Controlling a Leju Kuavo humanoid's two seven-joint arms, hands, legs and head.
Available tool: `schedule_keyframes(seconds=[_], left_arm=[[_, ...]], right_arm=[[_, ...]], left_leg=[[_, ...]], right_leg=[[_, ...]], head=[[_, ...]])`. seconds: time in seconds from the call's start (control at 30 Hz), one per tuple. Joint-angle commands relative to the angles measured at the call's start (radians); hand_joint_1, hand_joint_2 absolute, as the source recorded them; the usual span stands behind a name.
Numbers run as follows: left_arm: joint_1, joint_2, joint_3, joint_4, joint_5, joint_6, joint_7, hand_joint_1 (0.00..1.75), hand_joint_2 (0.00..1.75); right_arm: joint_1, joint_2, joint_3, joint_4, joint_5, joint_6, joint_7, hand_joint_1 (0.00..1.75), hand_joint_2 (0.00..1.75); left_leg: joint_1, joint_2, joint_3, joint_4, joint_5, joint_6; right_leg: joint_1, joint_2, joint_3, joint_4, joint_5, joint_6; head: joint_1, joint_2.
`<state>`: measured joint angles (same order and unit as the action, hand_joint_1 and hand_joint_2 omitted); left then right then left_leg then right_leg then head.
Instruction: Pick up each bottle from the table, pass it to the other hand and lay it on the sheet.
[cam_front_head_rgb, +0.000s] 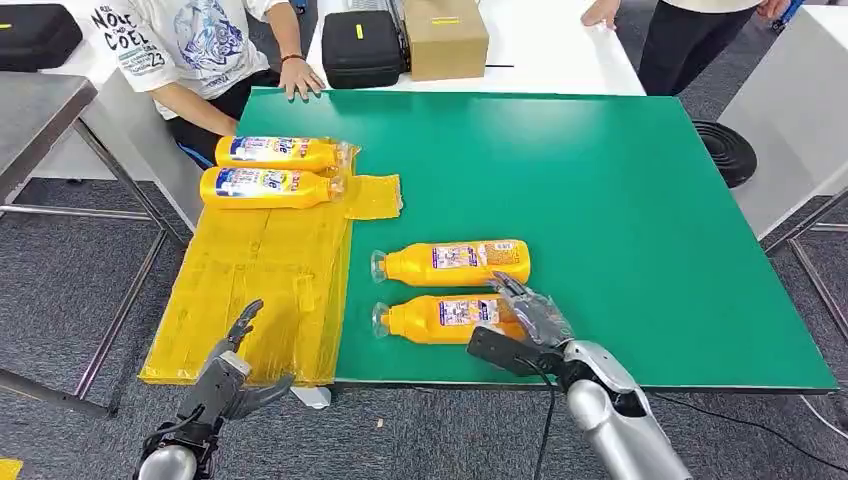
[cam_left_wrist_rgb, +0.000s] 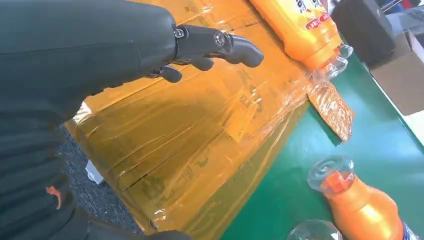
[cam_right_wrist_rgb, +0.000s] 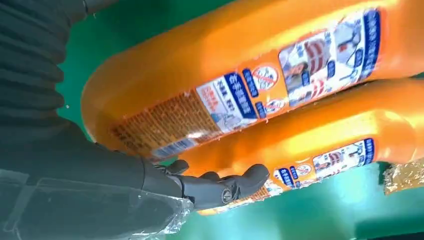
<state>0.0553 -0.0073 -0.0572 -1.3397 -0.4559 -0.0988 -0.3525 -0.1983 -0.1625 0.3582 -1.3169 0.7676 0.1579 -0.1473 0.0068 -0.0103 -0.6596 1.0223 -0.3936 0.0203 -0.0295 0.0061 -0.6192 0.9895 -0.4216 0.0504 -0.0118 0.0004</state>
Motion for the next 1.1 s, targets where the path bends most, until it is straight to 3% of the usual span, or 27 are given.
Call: schedule_keyframes(seconds=[0.03, 0.47, 0.83, 1.1], left_arm=[[-0.032, 0.022, -0.013, 0.083, 0.007, -0.004, 0.007, 0.00, 1.75], [-0.042, 0.039, -0.030, 0.106, 0.019, -0.002, 0.006, 0.00, 1.75], [-0.042, 0.037, -0.033, 0.100, 0.028, 0.000, 0.004, 0.00, 1.75], [-0.064, 0.034, -0.026, 0.122, 0.035, -0.004, 0.005, 0.00, 1.75]], right_arm=[[-0.091, -0.008, 0.014, 0.119, -0.021, 0.035, -0.020, 0.00, 1.75], [-0.168, -0.042, 0.062, 0.245, -0.046, 0.094, -0.053, 0.00, 1.75], [-0.176, -0.056, 0.110, 0.250, -0.029, 0.097, -0.048, 0.02, 1.75], [-0.256, -0.038, 0.143, 0.332, -0.033, 0.113, -0.049, 0.03, 1.75]], left_leg=[[0.001, 0.002, 0.007, -0.001, -0.003, -0.001], [0.000, 0.001, 0.003, -0.001, 0.000, 0.000], [0.000, 0.001, 0.003, -0.001, -0.001, 0.000], [0.001, 0.003, 0.006, -0.001, -0.002, -0.001]], right_leg=[[0.002, 0.001, 0.007, -0.002, -0.002, -0.003], [0.001, 0.000, 0.003, -0.001, 0.000, -0.002], [0.001, 0.000, 0.003, -0.001, 0.000, -0.002], [0.002, 0.001, 0.005, -0.001, -0.001, -0.003]], head=[[0.000, 0.000], [0.000, 0.000], [0.000, 0.000], [0.000, 0.000]])
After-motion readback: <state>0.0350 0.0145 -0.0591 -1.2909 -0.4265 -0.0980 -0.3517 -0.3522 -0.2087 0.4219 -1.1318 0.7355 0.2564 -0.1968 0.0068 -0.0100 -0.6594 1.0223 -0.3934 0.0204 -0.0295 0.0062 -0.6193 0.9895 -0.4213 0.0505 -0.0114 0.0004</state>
